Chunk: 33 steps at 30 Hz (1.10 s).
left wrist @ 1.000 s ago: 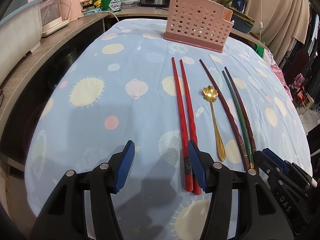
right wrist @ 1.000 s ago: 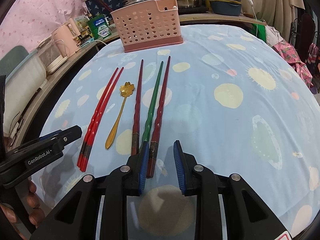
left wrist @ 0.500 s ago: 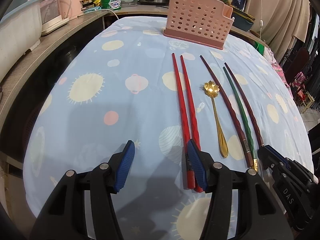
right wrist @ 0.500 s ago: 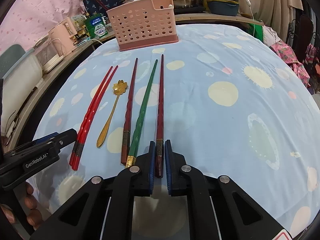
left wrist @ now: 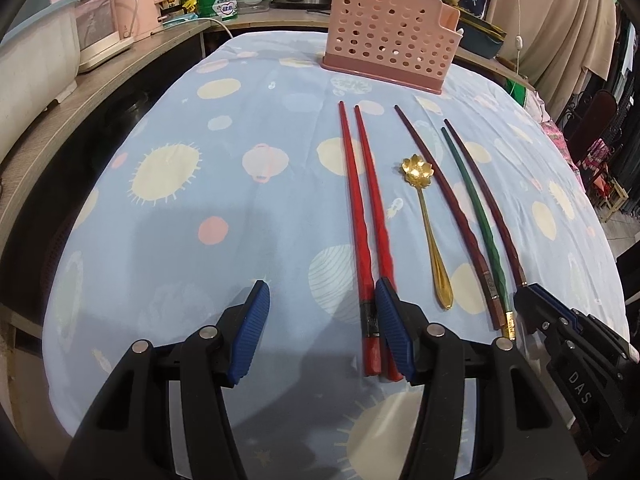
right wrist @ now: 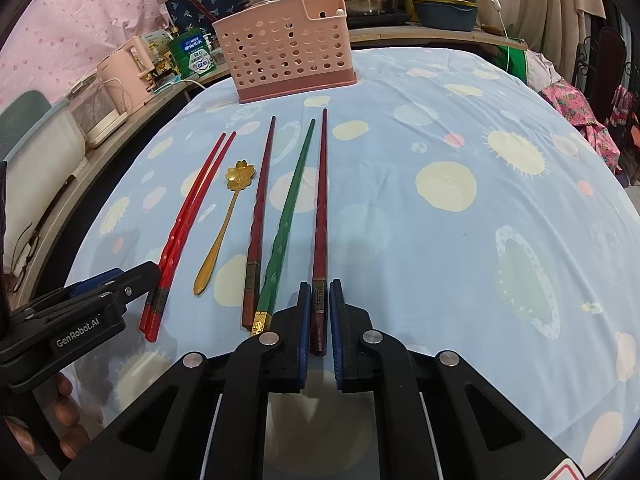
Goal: Organize utensils
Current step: 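Grasp a dark red chopstick with the right tool while the left tool reaches a red chopstick, then carry both held chopsticks up into the pink holder with both tools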
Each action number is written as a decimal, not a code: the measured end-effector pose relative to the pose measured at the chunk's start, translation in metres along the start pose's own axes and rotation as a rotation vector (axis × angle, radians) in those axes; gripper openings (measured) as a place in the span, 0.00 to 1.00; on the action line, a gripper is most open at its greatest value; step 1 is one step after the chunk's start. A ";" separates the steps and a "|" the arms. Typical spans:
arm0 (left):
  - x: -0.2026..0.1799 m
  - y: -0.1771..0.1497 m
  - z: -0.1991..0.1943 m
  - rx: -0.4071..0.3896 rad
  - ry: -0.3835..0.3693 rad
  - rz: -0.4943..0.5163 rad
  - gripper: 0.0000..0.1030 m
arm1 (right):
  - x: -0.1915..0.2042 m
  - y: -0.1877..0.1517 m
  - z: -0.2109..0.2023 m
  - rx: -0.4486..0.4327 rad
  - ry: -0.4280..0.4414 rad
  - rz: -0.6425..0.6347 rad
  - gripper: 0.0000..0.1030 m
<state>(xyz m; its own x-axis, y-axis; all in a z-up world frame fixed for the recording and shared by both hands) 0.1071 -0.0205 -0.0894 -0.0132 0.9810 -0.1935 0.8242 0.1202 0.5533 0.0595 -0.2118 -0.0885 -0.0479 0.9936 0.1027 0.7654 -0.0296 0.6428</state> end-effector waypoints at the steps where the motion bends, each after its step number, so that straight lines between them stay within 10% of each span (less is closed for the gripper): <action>1: 0.000 -0.001 0.000 -0.002 0.009 0.008 0.50 | 0.000 0.000 0.000 0.000 0.000 0.000 0.08; 13: 0.005 -0.017 -0.010 -0.027 0.023 0.050 0.44 | 0.000 -0.002 -0.001 -0.006 0.005 -0.004 0.08; 20: 0.005 -0.017 -0.012 -0.025 -0.018 0.051 0.08 | 0.000 -0.003 -0.002 -0.007 0.006 -0.007 0.07; 33: 0.011 -0.013 -0.033 -0.026 -0.065 0.014 0.07 | -0.004 -0.001 -0.019 -0.039 0.009 0.003 0.07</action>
<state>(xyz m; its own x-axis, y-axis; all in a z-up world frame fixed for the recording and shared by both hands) 0.0777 -0.0062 -0.0718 0.0357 0.9706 -0.2379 0.8088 0.1117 0.5773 0.0465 -0.2177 -0.0755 -0.0518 0.9924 0.1116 0.7403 -0.0369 0.6713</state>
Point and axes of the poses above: each gripper's, at about its wrist camera, not at the fingertips, and z roughly the way its jaws point, x to its left, y to its top, the point moved 1 cm from there along z, roughly the way its jaws point, and after that the axes turned 11 degrees about -z, right-handed, at the moved point
